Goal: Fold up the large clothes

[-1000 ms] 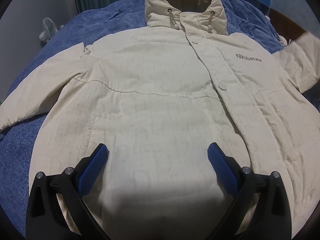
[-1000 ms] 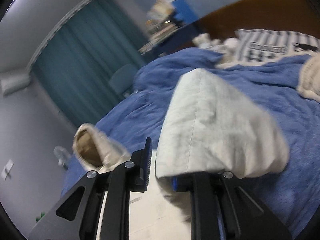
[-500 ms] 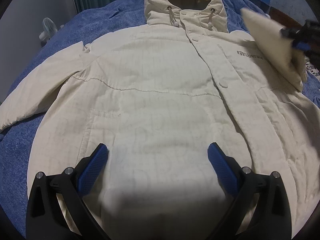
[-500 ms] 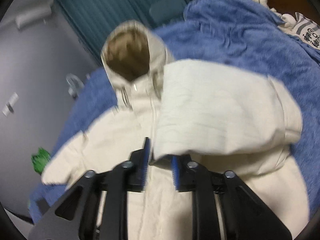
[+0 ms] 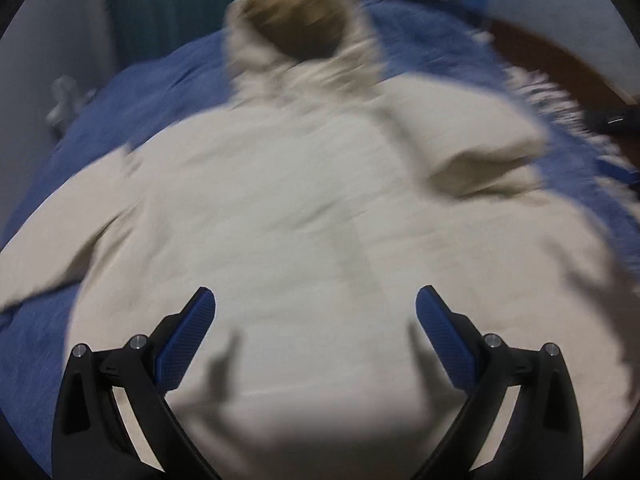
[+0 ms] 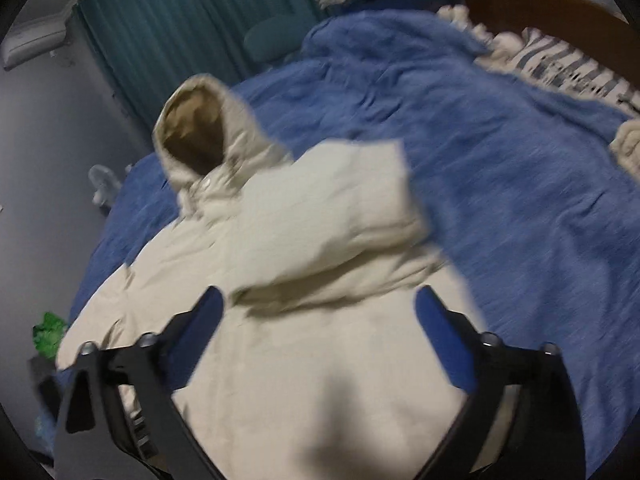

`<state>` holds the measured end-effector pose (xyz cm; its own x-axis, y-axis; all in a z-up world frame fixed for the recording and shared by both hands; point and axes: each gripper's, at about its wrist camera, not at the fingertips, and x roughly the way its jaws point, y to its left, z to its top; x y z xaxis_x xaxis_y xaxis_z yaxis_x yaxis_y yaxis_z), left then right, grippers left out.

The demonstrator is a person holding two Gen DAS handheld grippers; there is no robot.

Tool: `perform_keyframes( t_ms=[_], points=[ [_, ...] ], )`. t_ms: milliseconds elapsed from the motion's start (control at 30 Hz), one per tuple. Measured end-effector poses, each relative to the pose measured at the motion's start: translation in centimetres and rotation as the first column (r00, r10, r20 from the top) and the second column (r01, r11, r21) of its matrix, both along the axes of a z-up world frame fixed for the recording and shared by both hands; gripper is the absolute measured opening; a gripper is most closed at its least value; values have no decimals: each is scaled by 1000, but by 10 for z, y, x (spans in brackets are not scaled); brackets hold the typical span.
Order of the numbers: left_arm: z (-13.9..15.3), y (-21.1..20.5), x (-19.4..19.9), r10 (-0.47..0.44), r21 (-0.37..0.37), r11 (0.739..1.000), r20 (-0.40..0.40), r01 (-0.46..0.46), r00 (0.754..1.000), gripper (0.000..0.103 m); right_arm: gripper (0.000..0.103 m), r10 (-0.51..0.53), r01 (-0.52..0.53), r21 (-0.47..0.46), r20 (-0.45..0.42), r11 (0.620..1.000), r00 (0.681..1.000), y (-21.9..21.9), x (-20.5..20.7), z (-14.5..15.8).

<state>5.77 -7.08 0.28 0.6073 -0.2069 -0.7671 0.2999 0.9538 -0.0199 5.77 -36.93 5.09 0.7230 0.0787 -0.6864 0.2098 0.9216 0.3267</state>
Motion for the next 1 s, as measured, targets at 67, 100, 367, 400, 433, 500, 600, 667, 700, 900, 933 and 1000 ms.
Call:
perform_keyframes(
  t_ms=[67, 100, 367, 400, 433, 500, 600, 667, 700, 900, 933, 1000],
  points=[
    [10, -35, 6, -79, -30, 996, 5, 79, 997, 95, 96, -40, 40, -33, -11, 999, 999, -22, 0, 1],
    [13, -55, 11, -111, -9, 994, 22, 111, 994, 95, 96, -50, 50, -33, -13, 998, 999, -28, 0, 1],
    [9, -180, 55, -279, 138, 955, 101, 264, 955, 95, 96, -261, 258, -73, -37, 963, 965, -103, -6, 4],
    [4, -194, 59, -291, 164, 948, 101, 272, 951, 95, 96, -269, 266, -73, -37, 961, 962, -110, -9, 4],
    [1, -204, 63, -296, 189, 943, 101, 274, 950, 95, 97, -274, 271, -63, -38, 960, 961, -118, -10, 3],
    [-8, -226, 71, -308, 237, 931, 105, 277, 946, 93, 96, -280, 279, -21, -41, 960, 959, -132, -12, 3],
    [-16, -248, 79, -322, 282, 916, 100, 284, 941, 85, 97, -319, 320, 42, -23, 947, 947, -148, -18, 2],
    [-23, -259, 85, -323, 339, 900, 93, 276, 942, 70, 97, -334, 334, 59, -2, 941, 942, -151, -20, 2],
    [-25, -264, 87, -329, 363, 889, 81, 280, 941, 57, 97, -332, 331, 65, 9, 942, 943, -151, -21, 2],
    [-1, -248, 88, -309, 259, 926, 107, 274, 945, 17, 97, -272, 262, 140, 59, 955, 961, -144, -21, 10],
    [8, -237, 89, -285, 211, 943, 120, 256, 951, 17, 97, -261, 249, 154, 63, 956, 963, -142, -21, 10],
    [22, -214, 91, -232, 139, 967, 136, 214, 963, 16, 97, -260, 248, 158, 59, 956, 964, -138, -20, 10]
  ],
)
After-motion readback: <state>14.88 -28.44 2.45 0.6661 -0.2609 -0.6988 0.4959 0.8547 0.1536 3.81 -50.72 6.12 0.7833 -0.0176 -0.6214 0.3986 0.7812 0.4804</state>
